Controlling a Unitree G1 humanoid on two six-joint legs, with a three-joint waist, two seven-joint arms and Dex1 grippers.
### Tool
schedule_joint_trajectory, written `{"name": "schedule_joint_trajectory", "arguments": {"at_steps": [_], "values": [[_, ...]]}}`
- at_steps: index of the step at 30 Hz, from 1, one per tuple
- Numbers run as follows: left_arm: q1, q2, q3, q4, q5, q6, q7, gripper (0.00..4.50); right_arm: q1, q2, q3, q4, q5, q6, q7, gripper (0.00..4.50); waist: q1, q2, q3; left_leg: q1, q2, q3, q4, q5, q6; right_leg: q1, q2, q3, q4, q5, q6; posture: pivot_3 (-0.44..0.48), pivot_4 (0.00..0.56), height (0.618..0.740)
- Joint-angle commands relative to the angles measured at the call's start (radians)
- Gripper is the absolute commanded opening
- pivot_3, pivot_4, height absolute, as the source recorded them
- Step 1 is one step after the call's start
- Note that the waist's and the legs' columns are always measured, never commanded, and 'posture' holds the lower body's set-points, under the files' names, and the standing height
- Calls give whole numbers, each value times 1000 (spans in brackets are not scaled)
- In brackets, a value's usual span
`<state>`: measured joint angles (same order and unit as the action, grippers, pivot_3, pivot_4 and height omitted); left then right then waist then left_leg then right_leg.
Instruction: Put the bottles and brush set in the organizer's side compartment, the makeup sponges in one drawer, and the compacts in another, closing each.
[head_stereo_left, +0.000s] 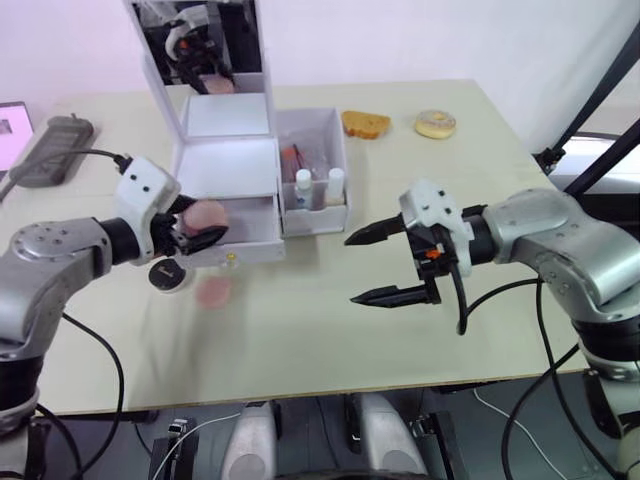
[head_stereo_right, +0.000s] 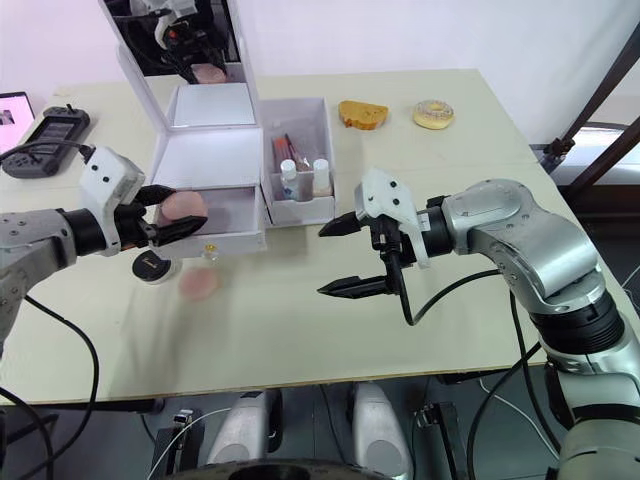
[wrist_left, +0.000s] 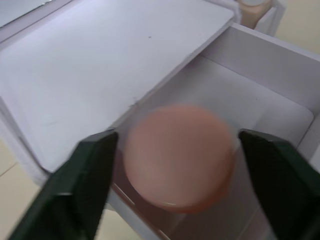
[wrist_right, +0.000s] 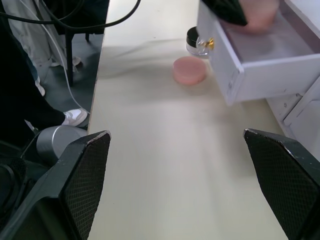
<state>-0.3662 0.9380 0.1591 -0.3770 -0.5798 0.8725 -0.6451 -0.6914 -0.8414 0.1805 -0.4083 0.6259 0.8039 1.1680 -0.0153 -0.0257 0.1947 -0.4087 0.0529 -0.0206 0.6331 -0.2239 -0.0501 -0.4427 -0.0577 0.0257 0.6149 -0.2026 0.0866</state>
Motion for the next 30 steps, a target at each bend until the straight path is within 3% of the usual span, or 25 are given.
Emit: {"name": "schedule_joint_trajectory", "arguments": {"at_steps": [1, 9, 14, 18, 24, 26, 30], "values": [[-16, 20, 39, -19, 8, 2, -4, 4476, -12, -4, -17, -11, -4, -17, 8, 4500, 0, 0, 0, 0, 0, 0, 0, 0, 0, 0, 0, 0, 0, 0, 0, 0, 150, 740], [1, 40, 101, -70, -48, 61, -37, 4476, -21, -1, -12, 1, -24, -32, 21, 4500, -2, 0, 0, 0, 0, 0, 0, 0, 0, 0, 0, 0, 0, 0, 0, 0, 150, 740], [51, 54, 225, -87, -132, 103, -82, 4476, -30, -3, -19, 21, -22, -36, 41, 4500, -4, 0, 0, 0, 0, 0, 0, 0, 0, 0, 0, 0, 0, 0, 0, 0, 150, 740], [162, 46, 383, -91, -179, 84, -139, 4476, -46, -2, -44, 72, -12, -46, 64, 4500, -6, 0, 0, 0, 0, 0, 0, 0, 0, 0, 0, 0, 0, 0, 0, 0, 150, 740], [380, 42, 560, 5, -24, -98, -183, 4476, -29, -33, -107, 222, -51, -171, 124, 4500, -5, 0, 0, 1, 0, 1, 0, 0, 0, 0, 0, 0, 0, 0, 0, 0, 150, 740], [495, 0, 629, 45, 58, -196, -179, 4476, -10, -52, -137, 307, -97, -258, 134, 4500, -6, 0, 0, 1, 0, 1, 0, 0, 0, 0, -1, 0, -1, 0, 0, 0, 150, 740], [690, -137, 724, 147, 47, -358, -298, 4476, 44, -40, -206, 434, -136, -389, 115, 4500, -8, 0, 0, 0, 0, 4, -2, 0, 0, -1, -3, 0, -3, 0, -1, 0, 150, 740]]}}
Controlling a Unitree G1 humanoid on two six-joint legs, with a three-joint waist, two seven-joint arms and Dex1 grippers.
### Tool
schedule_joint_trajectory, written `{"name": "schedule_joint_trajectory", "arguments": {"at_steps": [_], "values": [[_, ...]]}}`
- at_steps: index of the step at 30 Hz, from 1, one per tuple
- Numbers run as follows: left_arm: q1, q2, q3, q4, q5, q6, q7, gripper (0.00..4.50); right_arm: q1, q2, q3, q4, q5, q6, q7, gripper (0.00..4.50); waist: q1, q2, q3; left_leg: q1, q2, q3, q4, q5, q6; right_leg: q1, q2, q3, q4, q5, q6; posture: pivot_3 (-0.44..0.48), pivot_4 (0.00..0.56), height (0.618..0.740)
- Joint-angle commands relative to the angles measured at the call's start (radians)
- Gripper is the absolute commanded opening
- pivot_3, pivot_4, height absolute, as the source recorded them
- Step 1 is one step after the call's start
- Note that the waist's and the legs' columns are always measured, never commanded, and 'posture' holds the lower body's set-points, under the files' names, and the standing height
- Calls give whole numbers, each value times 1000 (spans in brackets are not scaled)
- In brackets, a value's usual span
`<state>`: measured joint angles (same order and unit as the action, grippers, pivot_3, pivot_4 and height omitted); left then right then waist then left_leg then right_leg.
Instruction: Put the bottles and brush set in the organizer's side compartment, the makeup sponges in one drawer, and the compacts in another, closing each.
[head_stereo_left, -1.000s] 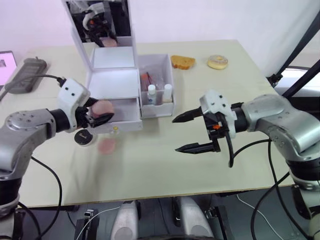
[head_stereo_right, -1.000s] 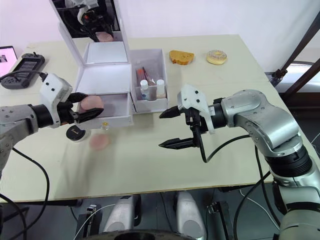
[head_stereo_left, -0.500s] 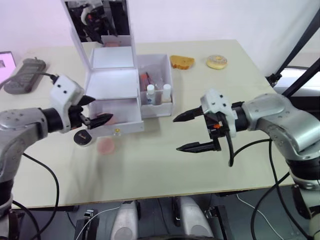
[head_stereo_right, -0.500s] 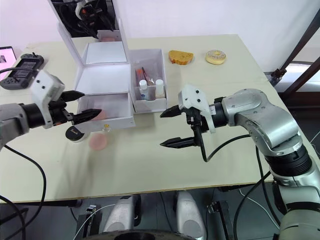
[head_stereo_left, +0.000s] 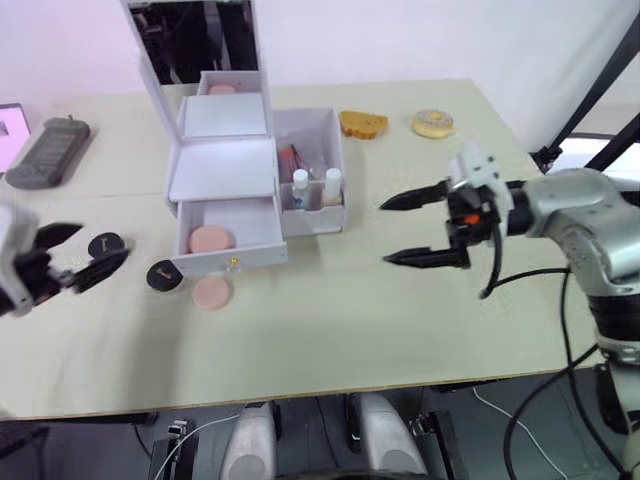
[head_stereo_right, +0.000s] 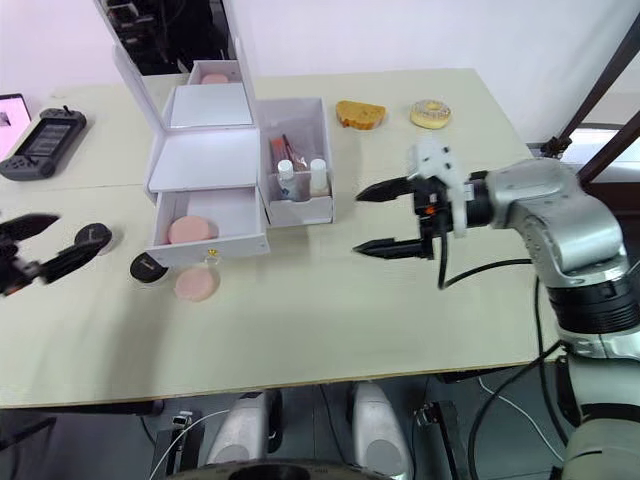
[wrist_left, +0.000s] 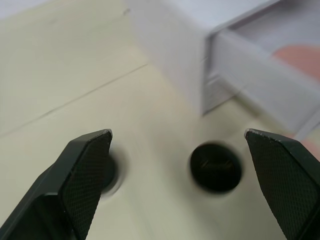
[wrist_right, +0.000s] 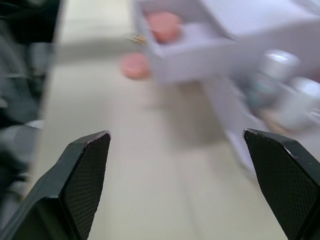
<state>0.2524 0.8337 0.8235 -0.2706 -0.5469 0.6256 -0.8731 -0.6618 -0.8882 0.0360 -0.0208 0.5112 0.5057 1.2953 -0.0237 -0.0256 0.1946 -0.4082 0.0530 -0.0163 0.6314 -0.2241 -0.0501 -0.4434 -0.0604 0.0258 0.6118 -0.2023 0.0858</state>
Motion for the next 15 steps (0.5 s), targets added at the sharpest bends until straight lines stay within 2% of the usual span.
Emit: {"name": "schedule_joint_trajectory", "arguments": {"at_steps": [1, 3, 8, 15], "values": [[109, -52, 65, 61, 27, -146, -82, 4476, 29, 16, -80, 85, -37, -132, -28, 4500, 2, 0, 0, 0, 0, 0, 0, 0, 0, 0, 0, 0, 0, 0, 0, 0, 150, 740], [163, -85, 81, 107, 24, -196, -111, 4476, 68, 15, -107, 142, -61, -202, -30, 4500, 6, -1, 0, 0, 0, 0, 0, 0, 0, 0, 0, 0, 1, 0, 0, 0, 150, 740], [231, -115, 102, 296, 50, -289, -107, 4476, 166, -5, -189, 252, -53, -232, -30, 4500, 8, -1, -1, 0, 0, 0, 4, 0, 0, 0, -2, 0, 0, -2, 2, 0, 150, 740], [242, -115, 88, 486, 75, -421, -103, 4476, 292, -20, -246, 337, -94, -316, -40, 4500, 1, -1, -1, 0, 0, 2, 2, 0, -1, -1, -3, 0, 0, -2, 2, 0, 150, 740]]}}
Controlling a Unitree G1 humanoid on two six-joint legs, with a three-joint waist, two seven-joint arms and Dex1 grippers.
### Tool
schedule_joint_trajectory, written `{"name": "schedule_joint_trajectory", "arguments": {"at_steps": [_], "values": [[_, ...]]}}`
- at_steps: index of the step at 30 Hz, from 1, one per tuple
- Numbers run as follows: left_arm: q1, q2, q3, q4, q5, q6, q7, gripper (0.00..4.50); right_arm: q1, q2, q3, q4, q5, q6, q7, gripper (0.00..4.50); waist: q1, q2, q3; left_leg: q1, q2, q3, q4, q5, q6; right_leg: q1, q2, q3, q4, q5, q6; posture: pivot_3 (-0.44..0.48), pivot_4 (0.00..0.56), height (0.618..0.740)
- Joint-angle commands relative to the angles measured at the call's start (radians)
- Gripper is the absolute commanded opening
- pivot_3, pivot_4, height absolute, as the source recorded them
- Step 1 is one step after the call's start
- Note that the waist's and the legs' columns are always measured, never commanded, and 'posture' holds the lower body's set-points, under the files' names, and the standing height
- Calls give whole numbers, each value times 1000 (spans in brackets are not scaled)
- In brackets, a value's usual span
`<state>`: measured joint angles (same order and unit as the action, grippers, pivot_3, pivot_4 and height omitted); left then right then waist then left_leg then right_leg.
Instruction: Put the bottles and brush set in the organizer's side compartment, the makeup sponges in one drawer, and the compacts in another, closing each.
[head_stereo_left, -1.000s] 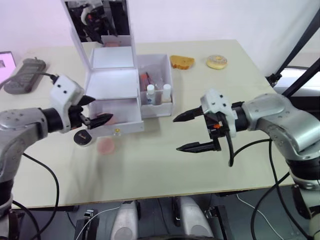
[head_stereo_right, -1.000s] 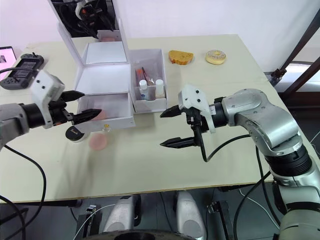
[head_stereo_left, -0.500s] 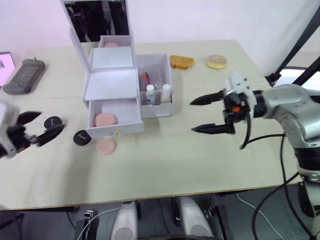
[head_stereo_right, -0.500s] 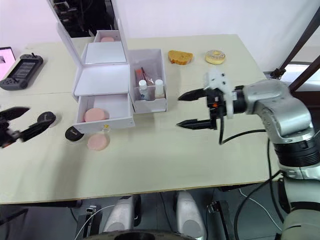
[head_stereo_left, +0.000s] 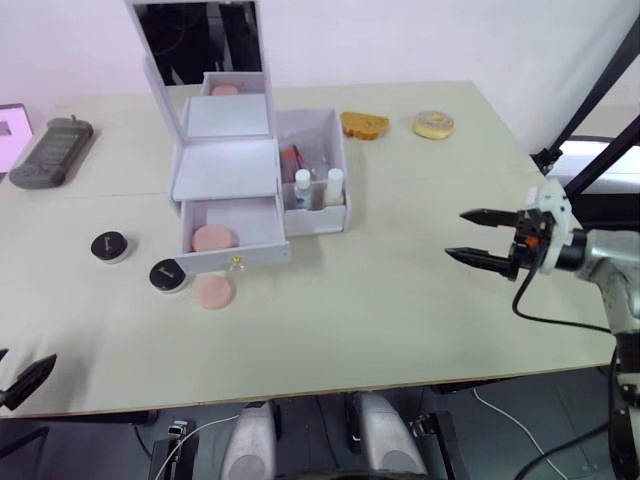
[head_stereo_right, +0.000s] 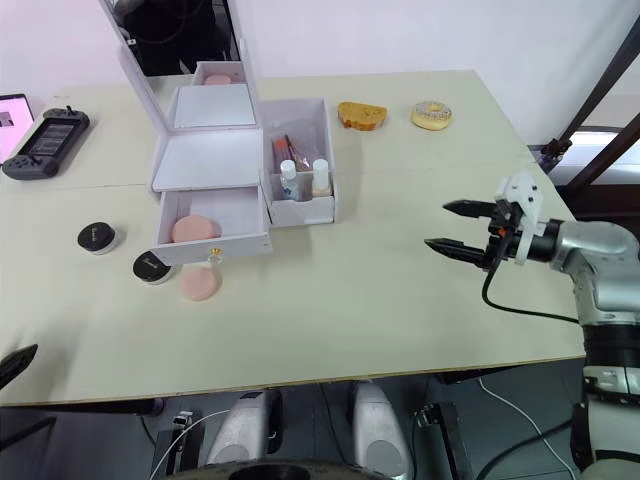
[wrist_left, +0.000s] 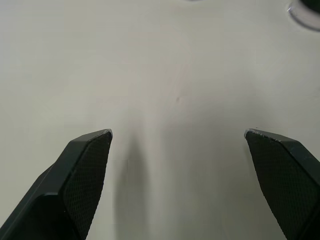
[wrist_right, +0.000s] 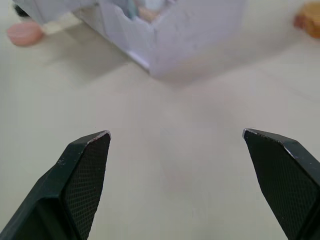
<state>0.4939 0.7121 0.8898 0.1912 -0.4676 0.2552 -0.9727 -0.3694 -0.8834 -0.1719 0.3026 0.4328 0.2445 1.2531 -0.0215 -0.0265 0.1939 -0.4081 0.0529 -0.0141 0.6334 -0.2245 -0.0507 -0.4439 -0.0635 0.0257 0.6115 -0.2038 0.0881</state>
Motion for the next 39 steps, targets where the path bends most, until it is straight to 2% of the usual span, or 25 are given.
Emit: {"name": "schedule_joint_trajectory", "arguments": {"at_steps": [1, 9, 13, 17, 18, 20, 21, 26, 29, 35, 39], "values": [[-4, 8, 19, 27, -12, -55, -5, 4476, 1, -27, -40, 19, -14, -51, 7, 4500, -3, 0, 0, 0, 0, 0, 0, 0, 0, 0, 0, 0, 0, 0, 0, 0, 150, 740], [-25, 16, 7, -34, -46, -40, -12, 4476, -37, -26, -33, -28, 3, -26, 16, 4500, -11, 0, 0, 1, 1, 1, 0, 0, 0, 0, 0, 0, 1, 0, 0, 0, 150, 740], [-18, 18, -5, -172, -88, 28, -3, 4476, -120, 2, 1, -105, 7, 139, -83, 4500, -20, 1, 0, 0, 1, 1, -1, 0, 0, 0, 0, 0, 1, 0, 0, 0, 150, 740], [-9, 15, -31, -322, -132, 110, 8, 4476, -118, 19, 31, -198, -23, 86, -77, 4500, -23, 2, 0, 1, 1, 1, -2, 0, 0, 0, 0, 0, 1, 0, 0, 0, 150, 740], [-9, 12, -39, -354, -139, 122, 11, 4476, -118, 28, 33, -218, -22, 84, -86, 4500, -34, 3, 1, -2, -3, -8, -4, 0, 0, 6, -4, -8, 0, -1, 1, 0, 150, 740], [2, 5, -63, -426, -153, 151, 20, 4476, -158, 29, 56, -243, 18, 232, -105, 4500, -45, 6, 1, 0, -20, -36, -3, 1, 1, 20, -24, -36, 6, -12, 1, 0, 150, 740], [19, 4, -79, -475, -153, 163, 19, 4476, -177, 26, 66, -261, 27, 267, -102, 4500, -42, 7, 2, 0, -18, -32, 0, 1, 0, 14, -22, -33, 8, -13, 0, 0, 150, 740], [86, 8, -119, -649, -193, 222, 8, 4476, -243, 28, 102, -396, 85, 381, -85, 4500, -23, 7, 2, -1, -17, -24, -3, 1, 0, 12, -20, -27, 7, -13, 0, 0, 150, 740], [99, 16, -166, -777, -194, 275, 60, 4476, -302, 47, 161, -520, 120, 472, -101, 4500, -21, 7, 2, -1, -15, -22, -3, 1, 0, 12, -19, -27, 7, -13, 0, 0, 150, 740], [67, -27, -277, -963, -202, 435, 283, 4476, -381, 74, 230, -691, 204, 582, -105, 4500, -17, 6, 2, -1, -14, -22, -1, 1, 0, 12, -18, -26, 7, -13, 1, 0, 150, 740], [24, -68, -354, -1023, -197, 523, 426, 4476, -407, 68, 253, -735, 240, 630, -97, 4500, -14, 6, 2, -1, -14, -21, -2, 1, 0, 13, -18, -26, 5, -12, 0, 0, 150, 740]]}}
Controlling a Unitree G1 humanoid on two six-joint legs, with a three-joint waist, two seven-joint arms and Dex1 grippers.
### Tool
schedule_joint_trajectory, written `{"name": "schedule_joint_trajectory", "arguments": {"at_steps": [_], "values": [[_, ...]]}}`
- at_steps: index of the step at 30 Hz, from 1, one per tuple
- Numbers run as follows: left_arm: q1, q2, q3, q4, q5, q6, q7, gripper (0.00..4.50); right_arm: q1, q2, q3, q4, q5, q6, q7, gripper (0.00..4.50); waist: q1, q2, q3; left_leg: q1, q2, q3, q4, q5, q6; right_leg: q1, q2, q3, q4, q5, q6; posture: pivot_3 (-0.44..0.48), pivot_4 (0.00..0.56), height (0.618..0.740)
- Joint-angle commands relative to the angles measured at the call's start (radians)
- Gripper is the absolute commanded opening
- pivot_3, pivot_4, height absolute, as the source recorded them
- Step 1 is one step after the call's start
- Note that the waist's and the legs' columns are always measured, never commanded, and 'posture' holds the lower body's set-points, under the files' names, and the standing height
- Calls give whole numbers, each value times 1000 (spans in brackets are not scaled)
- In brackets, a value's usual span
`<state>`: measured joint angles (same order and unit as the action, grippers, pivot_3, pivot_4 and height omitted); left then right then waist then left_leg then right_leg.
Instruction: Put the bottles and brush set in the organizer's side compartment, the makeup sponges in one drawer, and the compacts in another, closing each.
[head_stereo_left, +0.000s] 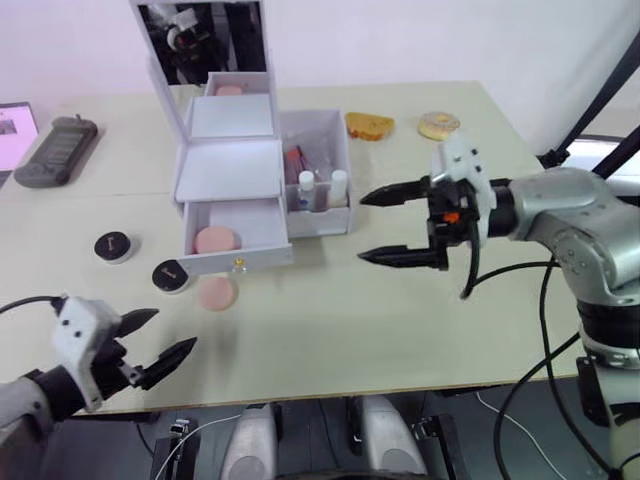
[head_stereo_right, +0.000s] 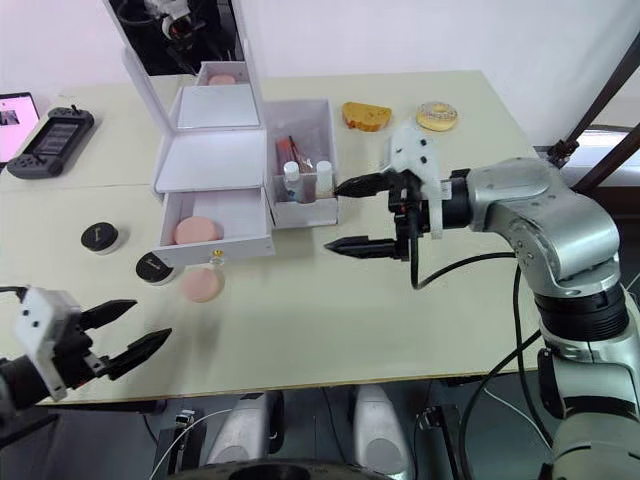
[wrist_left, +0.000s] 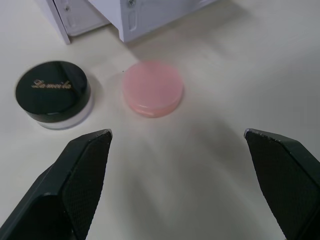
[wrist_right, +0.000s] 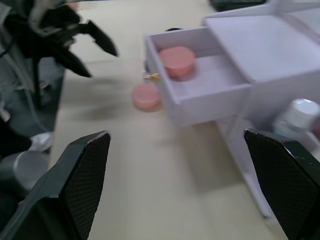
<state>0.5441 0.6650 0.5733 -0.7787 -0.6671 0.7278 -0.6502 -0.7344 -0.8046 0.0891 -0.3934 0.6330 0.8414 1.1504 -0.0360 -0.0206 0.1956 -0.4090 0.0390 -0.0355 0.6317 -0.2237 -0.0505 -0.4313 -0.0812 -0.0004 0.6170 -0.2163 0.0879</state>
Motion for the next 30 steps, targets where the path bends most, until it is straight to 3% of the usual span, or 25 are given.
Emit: {"name": "schedule_joint_trajectory", "arguments": {"at_steps": [1, 6, 8, 11, 22, 27, 30], "values": [[-49, -37, -57, -55, 13, 68, 148, 4476, -50, -10, -5, -39, 47, 45, 3, 4500, 1, 0, 0, 0, 0, 0, 0, 0, 0, 0, 0, 0, 0, 0, -1, 0, 150, 740], [-146, -101, -213, -62, 72, 152, 313, 4476, -29, -50, 11, -45, 22, 32, 19, 4500, 16, -1, 0, 1, 0, 0, 2, 0, 0, 1, 1, 0, 2, 0, 0, 0, 150, 740], [-186, -77, -270, -51, 110, 208, 360, 4476, -30, -67, 7, -38, 18, 27, 24, 4500, 20, -1, 0, 1, 0, 0, 2, 0, 0, 1, 1, 1, 2, 0, 0, 0, 150, 740], [-251, -105, -289, -41, 113, 287, 432, 4476, -37, -72, -1, -35, 28, 32, 21, 4500, 23, -1, -1, 1, 0, 0, 2, 0, 0, 1, 2, 0, 2, 0, 0, 0, 150, 740], [-468, -159, -439, 114, 210, 259, 468, 4476, -46, -93, -4, -56, 25, 51, -17, 4500, 24, -1, -1, 1, 0, 0, 2, 0, 0, 2, 1, 0, 2, 1, -1, 0, 150, 740], [-495, -162, -464, 156, 242, 246, 453, 4476, -51, -98, -8, -65, 27, 62, -33, 4500, 24, -1, -1, 1, 0, 0, 2, 0, 0, 2, 1, 0, 2, 1, -1, 0, 150, 740], [-491, -161, -462, 155, 240, 252, 440, 3690, -54, -102, -9, -70, 24, 66, -38, 4500, 24, -1, -1, 1, 0, -1, 2, 0, 0, 2, 1, 0, 2, 1, -1, 0, 150, 740]]}}
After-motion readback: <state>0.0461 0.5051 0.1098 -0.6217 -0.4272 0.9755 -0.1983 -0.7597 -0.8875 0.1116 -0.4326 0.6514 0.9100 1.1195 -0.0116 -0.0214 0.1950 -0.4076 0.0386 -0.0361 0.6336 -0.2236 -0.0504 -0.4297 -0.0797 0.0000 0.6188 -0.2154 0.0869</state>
